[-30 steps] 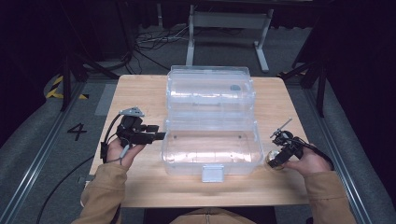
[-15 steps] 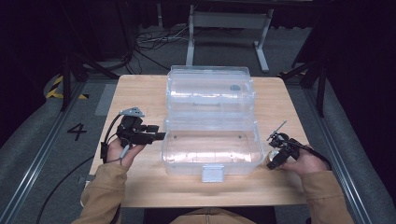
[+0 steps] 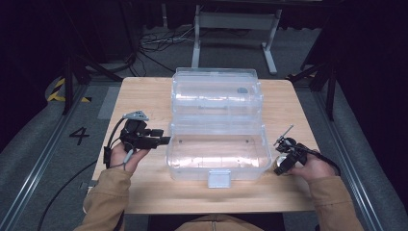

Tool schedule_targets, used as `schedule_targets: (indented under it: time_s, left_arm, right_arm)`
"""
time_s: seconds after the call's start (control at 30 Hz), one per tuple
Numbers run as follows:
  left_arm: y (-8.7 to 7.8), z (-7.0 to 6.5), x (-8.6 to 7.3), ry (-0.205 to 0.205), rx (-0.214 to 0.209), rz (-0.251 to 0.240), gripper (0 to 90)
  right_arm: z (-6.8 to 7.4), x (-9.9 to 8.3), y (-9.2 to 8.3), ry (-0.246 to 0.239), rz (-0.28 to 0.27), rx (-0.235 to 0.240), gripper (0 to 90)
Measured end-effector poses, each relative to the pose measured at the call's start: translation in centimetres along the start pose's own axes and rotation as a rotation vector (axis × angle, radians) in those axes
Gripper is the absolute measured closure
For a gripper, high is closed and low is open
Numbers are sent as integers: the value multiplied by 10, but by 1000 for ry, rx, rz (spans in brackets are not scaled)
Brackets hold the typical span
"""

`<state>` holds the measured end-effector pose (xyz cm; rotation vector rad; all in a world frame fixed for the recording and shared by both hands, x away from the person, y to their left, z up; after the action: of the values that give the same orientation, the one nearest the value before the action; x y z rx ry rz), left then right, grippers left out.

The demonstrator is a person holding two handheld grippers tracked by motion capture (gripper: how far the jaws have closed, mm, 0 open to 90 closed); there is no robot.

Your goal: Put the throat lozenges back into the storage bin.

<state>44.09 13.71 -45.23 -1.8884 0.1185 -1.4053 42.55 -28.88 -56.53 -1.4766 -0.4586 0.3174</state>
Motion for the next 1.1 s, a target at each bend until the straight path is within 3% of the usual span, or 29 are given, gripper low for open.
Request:
schedule_targets:
  time_s: [0.6,1.1]
  left_arm:
    - [0,1,-2,-10,5,2,510]
    - [-2,3,-6,-17,14,6,510]
  right_arm:
    - [2,5,-15,7,-59,8,200]
    - [7,12,-52,12,-168,50,201]
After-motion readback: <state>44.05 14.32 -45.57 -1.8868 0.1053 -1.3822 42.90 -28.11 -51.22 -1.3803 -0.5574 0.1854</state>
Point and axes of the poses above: each handheld gripper's, and its own axes: y roughly forward along the jaws, x roughly out of its top, z roughly to its left, the point moved 10 cm from there along y, roughly forward along the jaws, and after that the axes turned 14 degrees about y, right-handed, at the moved point
